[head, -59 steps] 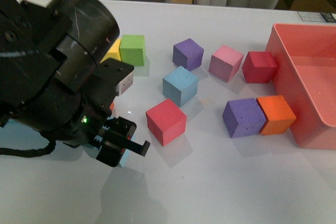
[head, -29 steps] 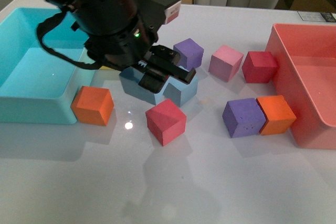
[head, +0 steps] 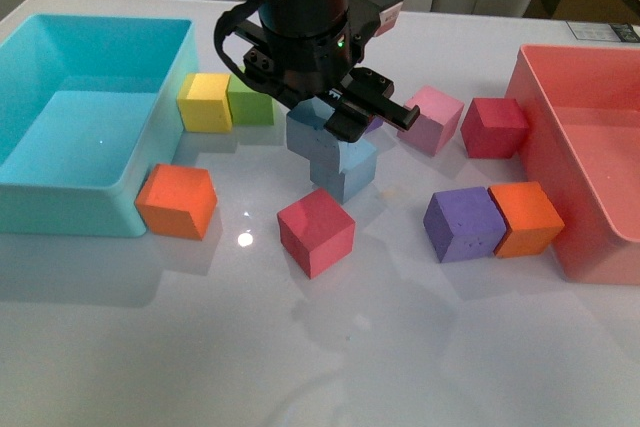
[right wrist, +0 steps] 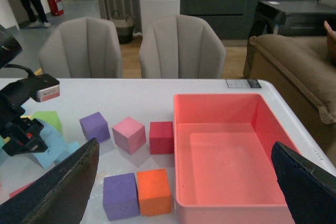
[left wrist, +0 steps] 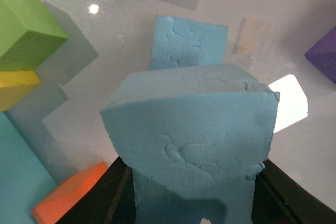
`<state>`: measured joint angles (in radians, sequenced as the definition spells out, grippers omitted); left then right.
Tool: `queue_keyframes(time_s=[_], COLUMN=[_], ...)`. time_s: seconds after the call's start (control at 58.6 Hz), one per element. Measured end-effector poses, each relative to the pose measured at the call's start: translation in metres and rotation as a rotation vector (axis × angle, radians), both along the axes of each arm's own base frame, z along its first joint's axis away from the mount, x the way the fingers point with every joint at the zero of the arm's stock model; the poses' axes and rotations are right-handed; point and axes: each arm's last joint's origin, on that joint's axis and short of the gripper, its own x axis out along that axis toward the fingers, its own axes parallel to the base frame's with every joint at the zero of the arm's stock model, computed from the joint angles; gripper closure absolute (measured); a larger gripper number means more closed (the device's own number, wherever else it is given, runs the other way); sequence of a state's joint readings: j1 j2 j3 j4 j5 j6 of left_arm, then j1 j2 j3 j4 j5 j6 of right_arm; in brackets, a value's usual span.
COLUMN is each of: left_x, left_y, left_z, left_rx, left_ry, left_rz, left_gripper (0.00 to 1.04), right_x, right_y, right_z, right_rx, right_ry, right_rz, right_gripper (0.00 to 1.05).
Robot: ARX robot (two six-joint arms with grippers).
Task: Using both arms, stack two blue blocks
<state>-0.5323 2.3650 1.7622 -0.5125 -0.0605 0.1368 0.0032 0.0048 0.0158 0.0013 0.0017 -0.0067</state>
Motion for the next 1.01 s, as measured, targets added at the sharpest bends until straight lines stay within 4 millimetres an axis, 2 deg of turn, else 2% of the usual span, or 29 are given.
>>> queue_keyframes(time_s=[0.427,0.734,1.007], left_x=[0.026,0.037,0.038], left_y=[-0.020,-0.028,-0.031], left_z=[-0.025,-0.026,-0.030], left_rx=[0.046,0.045,0.047], left_ry=[0.029,0.023,0.035], left_rz=[-0.024,-0.034,-0.047], left_gripper=[0.60,0.61,0.19], right_x=[0.000,0.000,0.000], right_y=[0.000,0.000,0.000], right_z=[0.000,0.000,0.000], right_rx=[0.000,0.000,0.000], right_ry=[0.000,0.000,0.000], right_rz=[0.000,0.000,0.000], right_gripper=[0.09,0.09,0.09])
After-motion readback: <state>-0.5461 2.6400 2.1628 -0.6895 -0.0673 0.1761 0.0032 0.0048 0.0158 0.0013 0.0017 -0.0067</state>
